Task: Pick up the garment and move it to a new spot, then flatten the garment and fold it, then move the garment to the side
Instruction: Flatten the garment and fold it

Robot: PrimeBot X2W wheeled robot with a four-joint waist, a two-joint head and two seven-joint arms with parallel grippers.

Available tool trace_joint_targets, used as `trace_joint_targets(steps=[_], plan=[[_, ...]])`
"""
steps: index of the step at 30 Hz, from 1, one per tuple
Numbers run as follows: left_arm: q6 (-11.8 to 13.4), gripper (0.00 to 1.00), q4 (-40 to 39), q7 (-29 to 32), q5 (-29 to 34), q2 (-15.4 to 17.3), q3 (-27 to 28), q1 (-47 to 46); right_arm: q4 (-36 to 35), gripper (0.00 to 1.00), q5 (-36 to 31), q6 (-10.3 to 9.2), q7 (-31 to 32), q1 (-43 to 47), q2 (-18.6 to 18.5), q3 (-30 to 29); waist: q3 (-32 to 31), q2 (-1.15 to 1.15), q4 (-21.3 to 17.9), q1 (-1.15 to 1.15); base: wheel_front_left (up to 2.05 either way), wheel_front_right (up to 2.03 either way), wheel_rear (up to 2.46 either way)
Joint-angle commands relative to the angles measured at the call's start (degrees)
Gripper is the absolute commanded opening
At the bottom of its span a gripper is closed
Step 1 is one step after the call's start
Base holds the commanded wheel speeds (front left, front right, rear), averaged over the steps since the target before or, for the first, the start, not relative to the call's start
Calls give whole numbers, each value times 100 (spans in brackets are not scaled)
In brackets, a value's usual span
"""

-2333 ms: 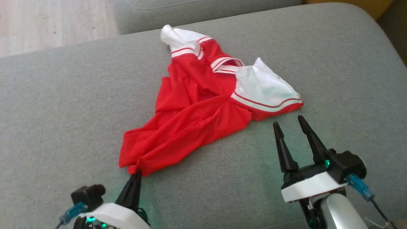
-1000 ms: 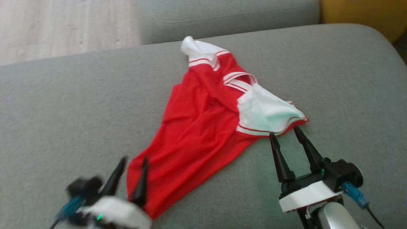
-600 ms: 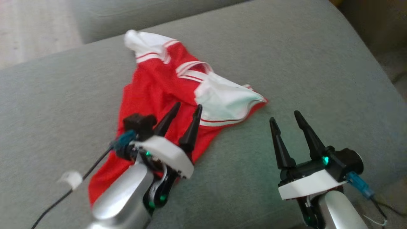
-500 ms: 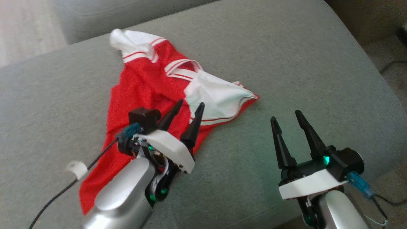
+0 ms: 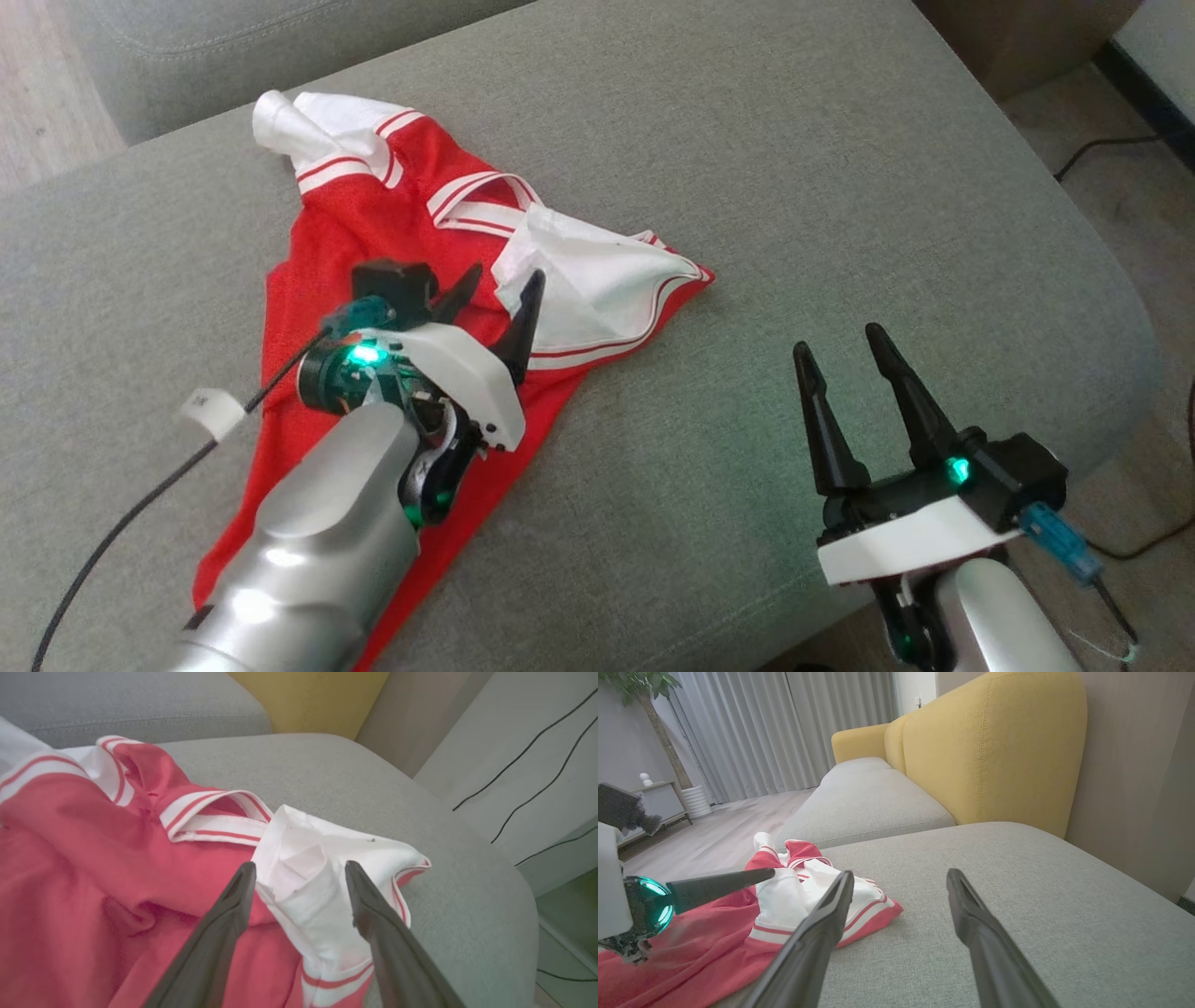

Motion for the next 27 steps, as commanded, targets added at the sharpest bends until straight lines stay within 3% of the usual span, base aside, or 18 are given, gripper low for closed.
trace_joint_targets(steps=[1,8,9,10,11,17,27], plan=[[-87,100,-64,86,-5,76,139,-282,-197,100,23,44,-54,-189,-12,116,-3,0,-8,-1,0,0,0],[-353,100,216,305,-160,-27,1,-277,-178,100,61,44,-54,-226,-12,162,1,0,-96,-1,0,0,0],[-384,49,237,281,-168,-50,-17,-287,-174,100,72,44,-54,-235,-12,169,2,0,-112,-1,0,0,0],[-415,7,256,278,-176,-77,-49,-295,-171,100,83,44,-54,-242,-12,172,3,0,-128,-1,0,0,0],[-453,0,258,271,-178,-101,-94,-303,-169,100,92,44,-54,-246,-12,170,5,0,-142,-1,0,0,0],[-575,0,168,-35,-110,-148,-324,-327,-173,100,117,44,-54,-234,-12,147,-8,0,-234,-1,0,0,0],[-627,0,-883,-365,93,-287,-1657,385,-197,100,120,44,-54,-156,-12,43,-12,0,-239,-1,0,0,0]])
